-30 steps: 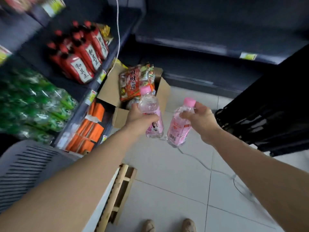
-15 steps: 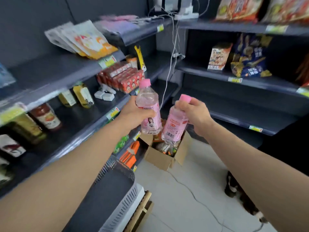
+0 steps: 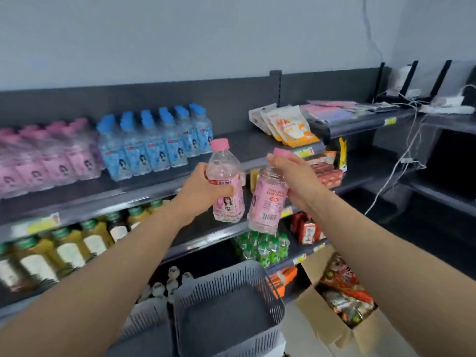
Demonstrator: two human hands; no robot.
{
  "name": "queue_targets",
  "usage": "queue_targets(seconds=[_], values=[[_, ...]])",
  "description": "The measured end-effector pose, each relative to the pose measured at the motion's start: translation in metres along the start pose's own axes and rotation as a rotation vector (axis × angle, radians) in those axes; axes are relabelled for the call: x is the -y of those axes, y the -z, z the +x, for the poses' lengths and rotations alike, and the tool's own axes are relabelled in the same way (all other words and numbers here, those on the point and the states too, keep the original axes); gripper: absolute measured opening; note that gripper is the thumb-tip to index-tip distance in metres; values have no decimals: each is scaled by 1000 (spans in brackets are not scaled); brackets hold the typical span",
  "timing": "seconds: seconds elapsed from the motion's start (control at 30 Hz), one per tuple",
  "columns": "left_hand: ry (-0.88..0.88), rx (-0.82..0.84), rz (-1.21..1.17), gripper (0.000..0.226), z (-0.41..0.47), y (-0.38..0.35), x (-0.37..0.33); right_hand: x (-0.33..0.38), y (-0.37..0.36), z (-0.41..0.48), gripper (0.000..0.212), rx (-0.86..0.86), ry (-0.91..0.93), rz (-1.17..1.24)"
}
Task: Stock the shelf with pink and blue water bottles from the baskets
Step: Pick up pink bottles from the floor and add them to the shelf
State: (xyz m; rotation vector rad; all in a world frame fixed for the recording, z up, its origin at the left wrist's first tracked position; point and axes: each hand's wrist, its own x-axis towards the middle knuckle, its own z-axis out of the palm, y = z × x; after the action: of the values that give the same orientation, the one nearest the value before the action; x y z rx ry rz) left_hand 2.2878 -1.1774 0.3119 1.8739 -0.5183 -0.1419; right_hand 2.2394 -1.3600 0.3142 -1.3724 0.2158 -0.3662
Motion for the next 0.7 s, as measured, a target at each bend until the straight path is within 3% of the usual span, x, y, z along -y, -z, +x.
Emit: queue_targets(seconds=[0.13, 0.27, 0.37, 0.7], values=[[46, -166, 2, 37, -18, 64, 17, 4, -67, 12, 11, 179, 24, -33], [85, -346, 27, 48, -34, 129, 34, 6, -136, 24, 18, 295, 108, -163], [90, -426, 40, 43, -43, 180, 46, 7, -189, 31, 24, 366, 131, -175], [123, -615, 76, 56, -56, 334, 90, -9, -360, 66, 14, 574, 171, -163]])
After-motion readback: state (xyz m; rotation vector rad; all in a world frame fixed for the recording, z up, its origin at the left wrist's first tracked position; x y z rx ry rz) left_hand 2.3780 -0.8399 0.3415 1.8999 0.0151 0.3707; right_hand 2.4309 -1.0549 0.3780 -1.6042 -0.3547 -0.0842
